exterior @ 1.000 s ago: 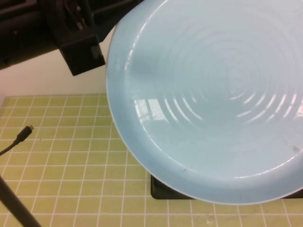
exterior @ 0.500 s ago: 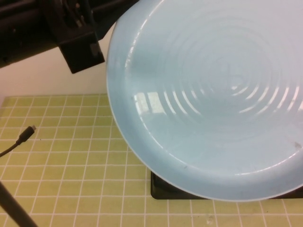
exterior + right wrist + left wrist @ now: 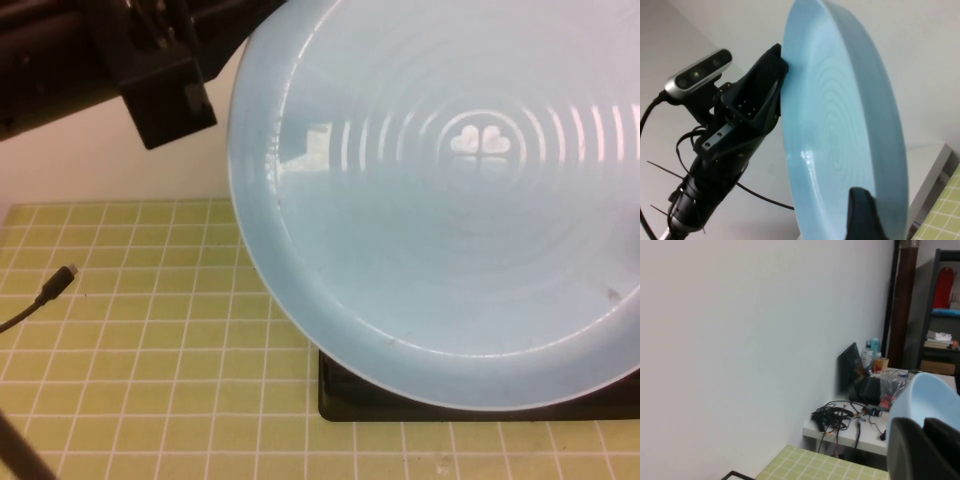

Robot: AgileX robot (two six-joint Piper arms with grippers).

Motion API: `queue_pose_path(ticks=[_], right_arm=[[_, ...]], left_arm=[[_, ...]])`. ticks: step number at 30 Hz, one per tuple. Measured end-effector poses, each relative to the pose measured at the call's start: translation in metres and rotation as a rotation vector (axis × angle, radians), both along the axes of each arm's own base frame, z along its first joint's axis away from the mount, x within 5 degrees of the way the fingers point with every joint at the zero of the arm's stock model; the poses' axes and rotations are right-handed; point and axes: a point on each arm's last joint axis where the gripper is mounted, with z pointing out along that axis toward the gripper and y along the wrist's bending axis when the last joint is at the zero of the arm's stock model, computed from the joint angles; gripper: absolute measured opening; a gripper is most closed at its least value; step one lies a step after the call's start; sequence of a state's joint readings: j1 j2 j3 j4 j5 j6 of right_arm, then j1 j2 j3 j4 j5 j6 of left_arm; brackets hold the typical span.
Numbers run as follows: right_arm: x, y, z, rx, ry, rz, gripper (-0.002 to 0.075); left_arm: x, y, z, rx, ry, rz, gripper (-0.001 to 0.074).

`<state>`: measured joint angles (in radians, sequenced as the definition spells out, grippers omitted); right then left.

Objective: Place plate on rack
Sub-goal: 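Place the plate upright in the dish rack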

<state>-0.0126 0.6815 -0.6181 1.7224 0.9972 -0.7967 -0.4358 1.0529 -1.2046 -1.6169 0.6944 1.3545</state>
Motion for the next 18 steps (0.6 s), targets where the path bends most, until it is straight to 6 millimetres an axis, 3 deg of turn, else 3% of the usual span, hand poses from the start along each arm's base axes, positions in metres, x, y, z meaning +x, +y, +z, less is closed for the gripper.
queue_pose_path(ticks=[4, 8, 12, 15, 18], right_arm=[[0.0025, 0.0006, -0.0014, 0.0, 0.011, 0.013, 0.0365], [0.0018, 0.0011, -0.0013, -0.005, 0.002, 0.021, 0.0243], [0.0011, 0.0016, -0.0019, -0.036, -0.034, 0.025, 0.0099], [0.002, 0.0016, -0.0039, -0.048, -0.031, 0.022, 0.0074], [0.0026, 0.0015, -0.0045, -0.054, -0.031, 0.02, 0.0059]], left_arm=[[-0.0016, -0.0005, 0.0008, -0.009, 0.0, -0.019, 0.0001], [-0.0047, -0.002, -0.0003, 0.019, -0.038, -0.048, 0.0044], [-0.0064, -0.003, -0.0019, 0.046, -0.059, -0.064, 0.0241], [-0.0089, -0.0039, -0.0023, 0.048, -0.055, -0.094, 0.0407], [-0.0091, -0.004, -0.0023, 0.037, -0.026, -0.103, 0.0494]])
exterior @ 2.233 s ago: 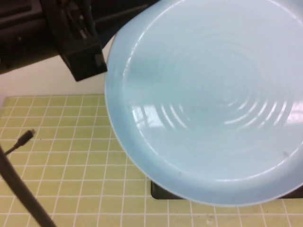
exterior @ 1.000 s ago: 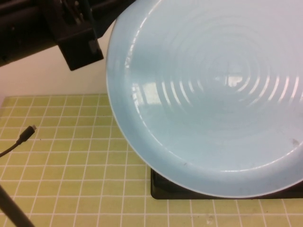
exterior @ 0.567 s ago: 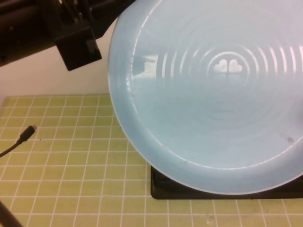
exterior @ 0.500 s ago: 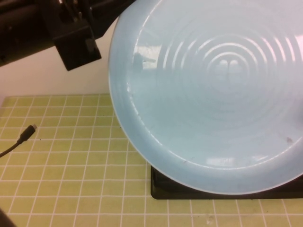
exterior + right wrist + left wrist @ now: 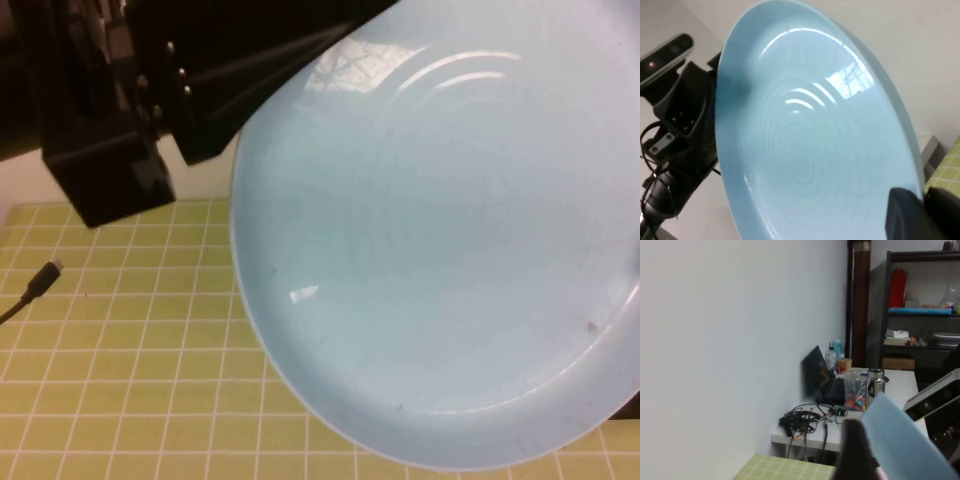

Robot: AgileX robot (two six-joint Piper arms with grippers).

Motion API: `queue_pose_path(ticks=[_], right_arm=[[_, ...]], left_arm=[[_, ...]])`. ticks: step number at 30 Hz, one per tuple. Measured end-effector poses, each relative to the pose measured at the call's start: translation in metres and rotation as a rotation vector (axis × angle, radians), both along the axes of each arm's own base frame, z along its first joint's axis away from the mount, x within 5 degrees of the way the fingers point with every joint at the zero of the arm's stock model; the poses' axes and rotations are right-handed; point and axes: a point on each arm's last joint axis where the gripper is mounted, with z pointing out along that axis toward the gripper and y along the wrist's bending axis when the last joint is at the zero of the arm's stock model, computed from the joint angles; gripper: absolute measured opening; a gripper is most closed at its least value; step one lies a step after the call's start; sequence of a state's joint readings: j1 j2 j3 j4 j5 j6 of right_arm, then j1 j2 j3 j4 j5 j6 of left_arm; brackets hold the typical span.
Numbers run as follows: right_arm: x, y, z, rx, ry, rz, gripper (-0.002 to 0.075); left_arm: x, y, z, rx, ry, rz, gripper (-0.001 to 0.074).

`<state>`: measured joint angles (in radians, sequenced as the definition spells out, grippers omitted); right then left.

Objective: Place plate on rack
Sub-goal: 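Place the plate upright in the dish rack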

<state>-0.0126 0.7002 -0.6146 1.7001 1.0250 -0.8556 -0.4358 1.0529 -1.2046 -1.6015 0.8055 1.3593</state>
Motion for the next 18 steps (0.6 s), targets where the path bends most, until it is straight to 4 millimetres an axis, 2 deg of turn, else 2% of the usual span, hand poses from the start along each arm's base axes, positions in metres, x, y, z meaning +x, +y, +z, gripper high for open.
queue_pose_path(ticks=[3, 7, 13, 16, 18], right_arm=[[0.0, 0.0, 0.0, -0.008, -0.013, -0.004, 0.0055], [0.001, -0.001, 0.0, -0.017, -0.027, -0.022, 0.0051], [0.011, -0.009, 0.003, -0.067, -0.105, -0.175, 0.002], [0.015, -0.013, 0.011, -0.14, -0.214, -0.253, 0.0013], [0.016, -0.016, 0.019, -0.185, -0.283, -0.312, 0.0012]], left_arm=[[-0.002, 0.001, 0.001, -0.012, 0.027, -0.008, 0.0497], [-0.015, 0.008, 0.009, -0.037, 0.005, 0.001, 0.0497], [-0.045, 0.023, 0.02, -0.024, -0.108, 0.044, 0.0479], [-0.066, 0.034, 0.025, -0.005, -0.169, 0.068, 0.0419], [-0.079, 0.043, 0.028, 0.006, -0.21, 0.116, 0.0341]])
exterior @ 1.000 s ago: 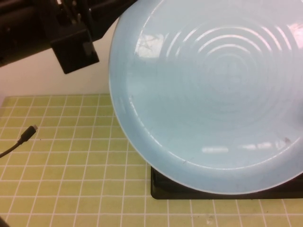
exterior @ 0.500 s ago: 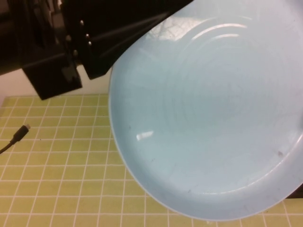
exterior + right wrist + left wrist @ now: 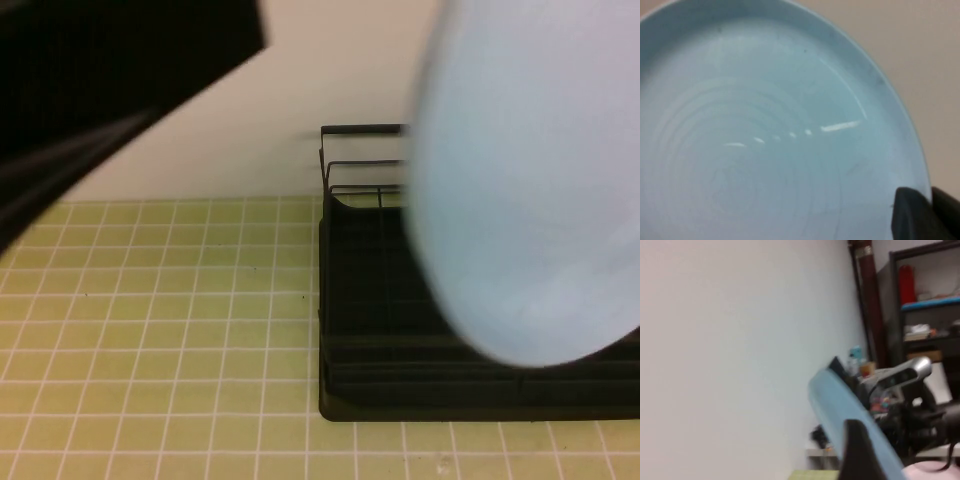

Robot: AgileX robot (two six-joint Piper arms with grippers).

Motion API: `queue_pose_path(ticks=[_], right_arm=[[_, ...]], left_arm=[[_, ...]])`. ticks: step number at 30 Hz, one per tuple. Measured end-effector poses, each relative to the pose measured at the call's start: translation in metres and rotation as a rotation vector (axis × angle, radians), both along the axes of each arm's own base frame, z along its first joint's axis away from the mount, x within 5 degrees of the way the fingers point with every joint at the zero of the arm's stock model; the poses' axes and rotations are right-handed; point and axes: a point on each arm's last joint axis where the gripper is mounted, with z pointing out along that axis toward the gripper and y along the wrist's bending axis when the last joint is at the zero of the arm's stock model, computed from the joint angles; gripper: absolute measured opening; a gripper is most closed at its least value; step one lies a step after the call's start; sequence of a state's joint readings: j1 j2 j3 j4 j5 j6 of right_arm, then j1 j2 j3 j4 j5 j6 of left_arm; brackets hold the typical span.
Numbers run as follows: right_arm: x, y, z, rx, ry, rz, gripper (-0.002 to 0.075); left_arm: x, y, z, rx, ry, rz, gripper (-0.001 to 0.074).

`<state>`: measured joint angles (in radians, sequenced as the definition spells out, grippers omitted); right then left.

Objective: Place plate on rack
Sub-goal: 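Place the plate upright in the dish rack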

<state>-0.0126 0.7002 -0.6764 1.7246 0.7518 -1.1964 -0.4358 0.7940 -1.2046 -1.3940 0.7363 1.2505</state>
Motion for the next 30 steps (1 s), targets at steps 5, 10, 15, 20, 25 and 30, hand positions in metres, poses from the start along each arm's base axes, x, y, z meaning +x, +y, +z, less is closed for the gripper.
queue_pose_path(ticks=[5, 10, 15, 20, 25, 30], right_arm=[[0.002, -0.008, 0.022, -0.125, -0.115, -0.138, 0.0011], [0.006, -0.018, 0.032, -0.463, -0.208, -0.293, 0.001], [0.034, -0.027, 0.016, -0.75, -0.179, -0.361, 0.001], [0.072, -0.031, -0.008, -0.97, -0.173, -0.328, 0.001], [0.103, -0.043, -0.021, -1.165, -0.211, -0.425, 0.001], [0.123, -0.044, -0.037, -1.347, -0.253, -0.38, 0.001]], left_arm=[[-0.027, 0.024, 0.002, 0.027, -0.047, 0.168, 0.004], [-0.04, 0.043, -0.014, 0.146, 0.034, 0.318, 0.0], [-0.036, 0.057, -0.051, 0.295, 0.197, 0.478, 0.0], [-0.042, 0.069, -0.094, 0.306, 0.15, 0.582, 0.0], [-0.051, 0.08, -0.128, 0.244, 0.041, 0.669, 0.0], [-0.054, 0.085, -0.159, 0.205, -0.03, 0.718, 0.0]])
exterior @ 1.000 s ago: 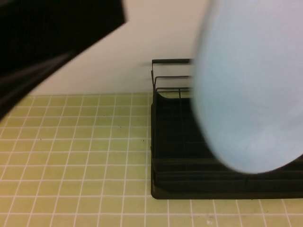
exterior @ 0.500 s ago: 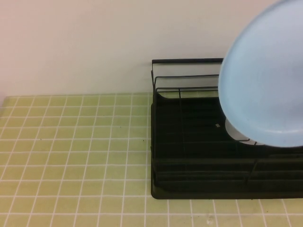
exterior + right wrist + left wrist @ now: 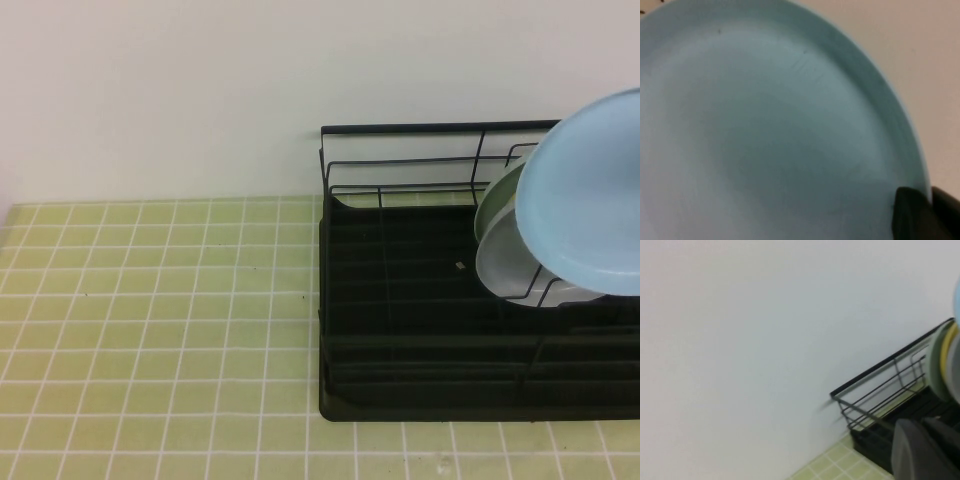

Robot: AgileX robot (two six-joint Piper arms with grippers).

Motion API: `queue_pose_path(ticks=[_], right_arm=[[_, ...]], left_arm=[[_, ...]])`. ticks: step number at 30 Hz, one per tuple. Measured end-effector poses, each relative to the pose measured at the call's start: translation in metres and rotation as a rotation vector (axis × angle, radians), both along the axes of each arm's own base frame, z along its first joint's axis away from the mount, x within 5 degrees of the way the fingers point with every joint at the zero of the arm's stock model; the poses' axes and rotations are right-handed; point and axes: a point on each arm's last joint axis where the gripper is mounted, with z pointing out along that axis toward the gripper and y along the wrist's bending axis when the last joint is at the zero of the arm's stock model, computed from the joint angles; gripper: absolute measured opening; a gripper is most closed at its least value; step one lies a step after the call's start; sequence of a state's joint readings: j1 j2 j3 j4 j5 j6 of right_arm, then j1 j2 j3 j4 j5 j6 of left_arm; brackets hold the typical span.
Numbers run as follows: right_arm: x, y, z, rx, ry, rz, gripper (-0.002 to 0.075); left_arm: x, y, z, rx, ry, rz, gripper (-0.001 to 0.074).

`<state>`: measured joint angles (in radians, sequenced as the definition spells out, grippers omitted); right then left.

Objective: Place plate on rack
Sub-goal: 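Place the plate upright in the dish rack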

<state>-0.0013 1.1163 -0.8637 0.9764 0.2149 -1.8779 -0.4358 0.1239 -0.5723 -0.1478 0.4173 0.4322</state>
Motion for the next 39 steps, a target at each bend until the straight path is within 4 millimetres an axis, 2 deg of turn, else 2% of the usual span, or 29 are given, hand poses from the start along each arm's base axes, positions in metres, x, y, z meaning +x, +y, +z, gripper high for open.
queue_pose_path(ticks=[4, 9, 15, 27, 35, 39], right_arm=[[0.011, 0.01, -0.006, -0.161, -0.042, 0.032, 0.001], [0.018, 0.027, -0.013, -0.227, -0.056, 0.075, 0.001], [0.028, 0.025, -0.021, -0.353, -0.059, 0.061, 0.001], [0.029, 0.024, -0.022, -0.419, -0.069, 0.059, 0.001], [0.031, 0.027, -0.013, -0.42, -0.09, 0.088, 0.001], [0.031, 0.03, -0.016, -0.497, -0.093, 0.146, 0.001]], left_arm=[[0.008, -0.001, -0.018, 0.045, -0.031, 0.039, 0.0], [0.016, -0.003, -0.033, 0.088, -0.026, 0.058, 0.0], [0.022, -0.003, -0.046, 0.154, -0.043, 0.086, 0.0], [0.025, -0.005, -0.053, 0.148, -0.052, 0.085, 0.0], [0.026, -0.005, -0.056, 0.151, -0.048, 0.084, 0.0], [0.026, -0.005, -0.056, 0.151, -0.048, 0.084, 0.0]])
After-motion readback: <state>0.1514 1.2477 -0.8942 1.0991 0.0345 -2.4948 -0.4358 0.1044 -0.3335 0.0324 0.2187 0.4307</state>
